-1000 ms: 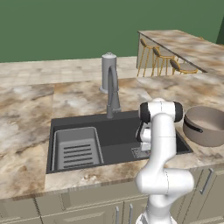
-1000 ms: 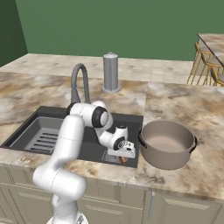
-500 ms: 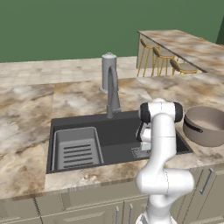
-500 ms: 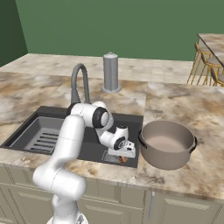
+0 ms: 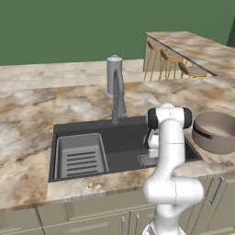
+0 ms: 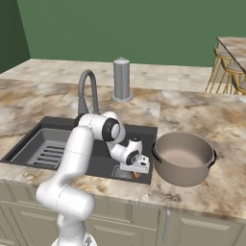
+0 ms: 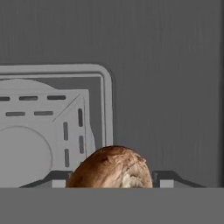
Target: Dump the mushroom from the pot into the sink. Then turn on the water and wash the mushroom. Then turn off the water and put the mushroom back in the pot.
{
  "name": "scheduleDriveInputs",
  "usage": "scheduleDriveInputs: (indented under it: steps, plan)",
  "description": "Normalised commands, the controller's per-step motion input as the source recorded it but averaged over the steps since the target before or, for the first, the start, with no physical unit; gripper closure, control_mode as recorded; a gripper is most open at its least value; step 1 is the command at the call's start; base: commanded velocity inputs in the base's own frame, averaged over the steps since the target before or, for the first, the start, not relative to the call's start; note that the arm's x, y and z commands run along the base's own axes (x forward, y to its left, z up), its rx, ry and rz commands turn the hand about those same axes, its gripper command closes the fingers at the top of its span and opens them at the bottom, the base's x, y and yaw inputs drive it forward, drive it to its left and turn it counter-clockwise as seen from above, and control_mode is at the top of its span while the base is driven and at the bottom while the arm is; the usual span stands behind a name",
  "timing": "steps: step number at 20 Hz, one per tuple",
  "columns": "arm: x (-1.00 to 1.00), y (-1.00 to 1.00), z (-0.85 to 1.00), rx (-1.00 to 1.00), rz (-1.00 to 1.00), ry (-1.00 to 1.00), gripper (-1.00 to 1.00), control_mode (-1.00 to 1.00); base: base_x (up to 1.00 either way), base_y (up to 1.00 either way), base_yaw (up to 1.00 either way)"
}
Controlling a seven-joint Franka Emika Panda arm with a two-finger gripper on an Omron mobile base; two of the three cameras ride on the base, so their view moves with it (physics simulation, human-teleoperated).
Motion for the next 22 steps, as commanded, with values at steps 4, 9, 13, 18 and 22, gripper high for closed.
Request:
scheduleDriveInputs:
  steps: [4,9,13,18,22]
  plan:
    - [-0.10,-0.13,0.16,0.00,0.00,-0.14,1.00,-1.00,0.00,0.00,0.00]
    - [-0.19,0.00,0.66,0.01,0.01,-0.35,1.00,-1.00,0.00,0.00,0.00]
    - [-0.28,0.00,0.91,0.01,0.00,-0.37,1.00,-1.00,0.00,0.00,0.00]
    - [-0.31,0.00,0.99,0.00,0.00,-0.28,1.00,-1.00,0.00,0.00,0.00]
    - [-0.42,-0.02,1.00,0.00,0.00,-0.06,1.00,-1.00,0.00,0.00,0.00]
